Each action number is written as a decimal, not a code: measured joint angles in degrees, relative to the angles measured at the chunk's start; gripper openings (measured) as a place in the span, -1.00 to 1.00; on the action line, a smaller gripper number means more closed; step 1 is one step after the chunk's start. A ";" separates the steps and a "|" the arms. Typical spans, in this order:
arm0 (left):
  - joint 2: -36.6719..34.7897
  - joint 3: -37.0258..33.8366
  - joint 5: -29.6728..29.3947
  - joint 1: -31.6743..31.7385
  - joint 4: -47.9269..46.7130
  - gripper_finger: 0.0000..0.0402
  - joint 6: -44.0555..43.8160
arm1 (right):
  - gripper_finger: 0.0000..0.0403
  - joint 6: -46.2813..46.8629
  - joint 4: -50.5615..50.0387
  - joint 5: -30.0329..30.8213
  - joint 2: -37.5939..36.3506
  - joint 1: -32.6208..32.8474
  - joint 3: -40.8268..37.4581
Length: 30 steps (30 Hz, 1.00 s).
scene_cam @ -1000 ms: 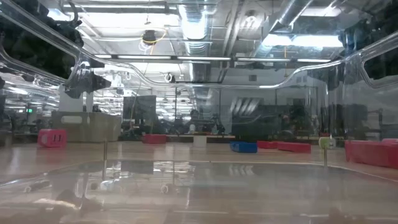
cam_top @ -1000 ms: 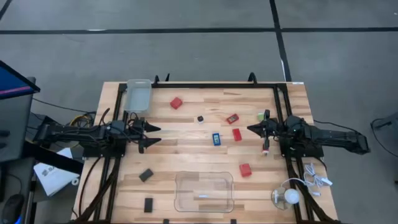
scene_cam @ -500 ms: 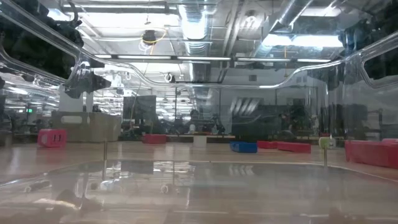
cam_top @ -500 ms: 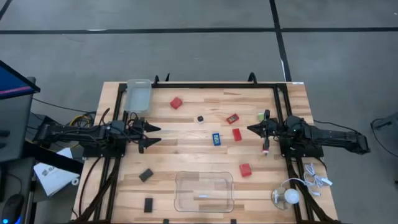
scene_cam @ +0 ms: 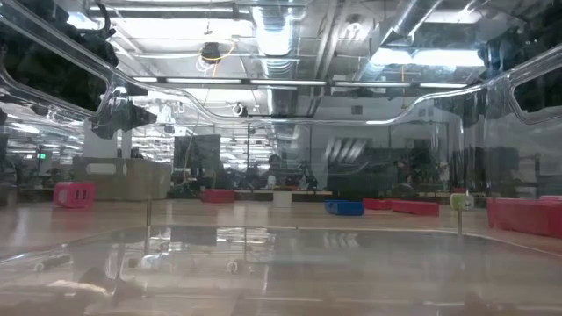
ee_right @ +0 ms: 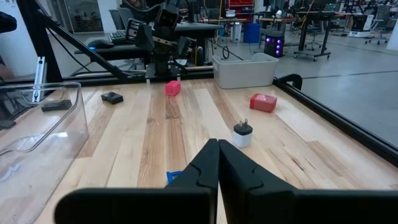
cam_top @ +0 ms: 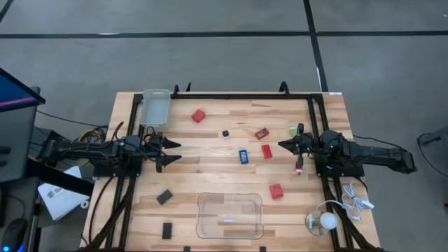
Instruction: Pick & Place Office items
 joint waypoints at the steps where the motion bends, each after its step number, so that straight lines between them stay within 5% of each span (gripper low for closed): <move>1: 0.01 0.01 0.00 0.00 0.01 0.48 -0.01 | -1.00 0.00 0.00 -0.01 0.01 0.00 0.00; 15: 0.02 0.00 -0.07 0.00 2.20 0.48 1.92 | -1.00 0.00 0.00 0.00 0.00 -0.01 0.00; 25: 0.00 0.00 -0.43 0.00 18.05 0.48 0.83 | -1.00 0.00 0.00 0.00 0.00 -0.01 0.01; 30: 0.00 0.00 -6.44 -0.02 24.79 0.48 2.59 | -1.00 0.00 0.00 -0.01 0.01 0.00 0.00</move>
